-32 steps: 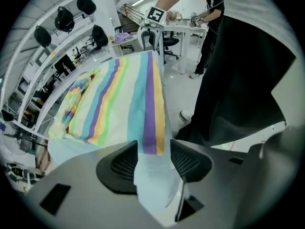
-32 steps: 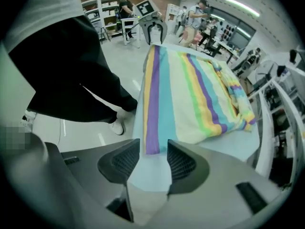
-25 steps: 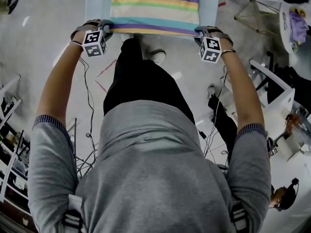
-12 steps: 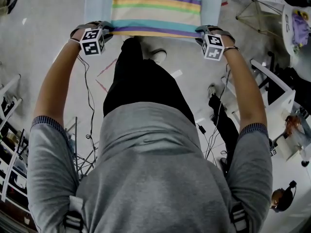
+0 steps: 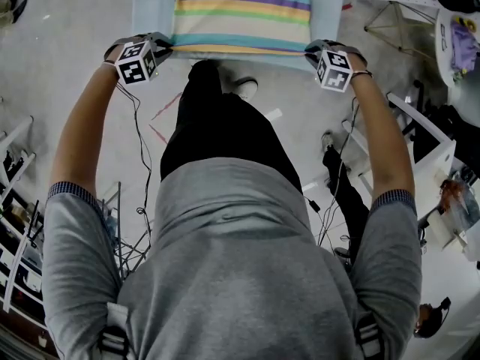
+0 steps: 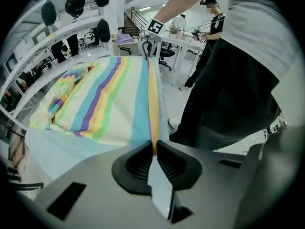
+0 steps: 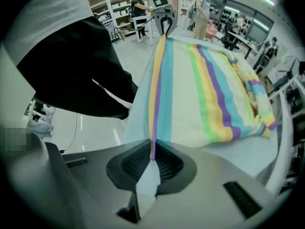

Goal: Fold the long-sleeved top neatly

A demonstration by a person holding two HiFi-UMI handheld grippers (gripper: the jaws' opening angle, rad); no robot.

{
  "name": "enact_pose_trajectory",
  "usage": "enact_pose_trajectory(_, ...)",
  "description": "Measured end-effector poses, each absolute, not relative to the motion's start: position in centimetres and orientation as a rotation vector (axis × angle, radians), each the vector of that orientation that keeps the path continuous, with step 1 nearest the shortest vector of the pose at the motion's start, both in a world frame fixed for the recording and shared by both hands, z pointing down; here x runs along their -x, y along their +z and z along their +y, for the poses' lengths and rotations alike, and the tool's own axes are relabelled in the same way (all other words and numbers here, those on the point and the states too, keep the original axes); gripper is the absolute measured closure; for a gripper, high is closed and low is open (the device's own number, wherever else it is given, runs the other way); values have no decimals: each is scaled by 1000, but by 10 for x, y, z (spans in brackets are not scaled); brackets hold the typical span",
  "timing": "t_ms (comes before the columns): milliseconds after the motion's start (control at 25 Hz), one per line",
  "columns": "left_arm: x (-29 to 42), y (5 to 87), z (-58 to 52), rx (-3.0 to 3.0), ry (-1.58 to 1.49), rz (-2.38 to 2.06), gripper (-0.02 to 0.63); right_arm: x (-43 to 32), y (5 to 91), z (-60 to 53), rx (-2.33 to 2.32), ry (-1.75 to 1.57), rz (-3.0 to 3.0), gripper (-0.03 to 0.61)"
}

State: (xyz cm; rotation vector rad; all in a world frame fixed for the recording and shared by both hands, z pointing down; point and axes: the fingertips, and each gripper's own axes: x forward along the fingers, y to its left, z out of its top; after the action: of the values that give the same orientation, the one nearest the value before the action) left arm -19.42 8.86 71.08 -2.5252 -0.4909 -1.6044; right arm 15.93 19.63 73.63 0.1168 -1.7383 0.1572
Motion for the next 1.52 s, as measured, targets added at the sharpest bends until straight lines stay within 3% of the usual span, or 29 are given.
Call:
enact_pose_trajectory(680, 202, 605, 95, 2617, -1491, -341, 569, -165, 609, 199, -335, 178, -1874, 541)
enact_pose_trajectory(1160, 227, 595, 177, 2625, -1574, -403, 569, -141, 595, 271, -278, 243, -1911, 541)
enact_pose_trajectory(1520, 220, 579, 153, 2617, -1626, -394, 569, -149, 580, 252, -281, 271, -1923, 541)
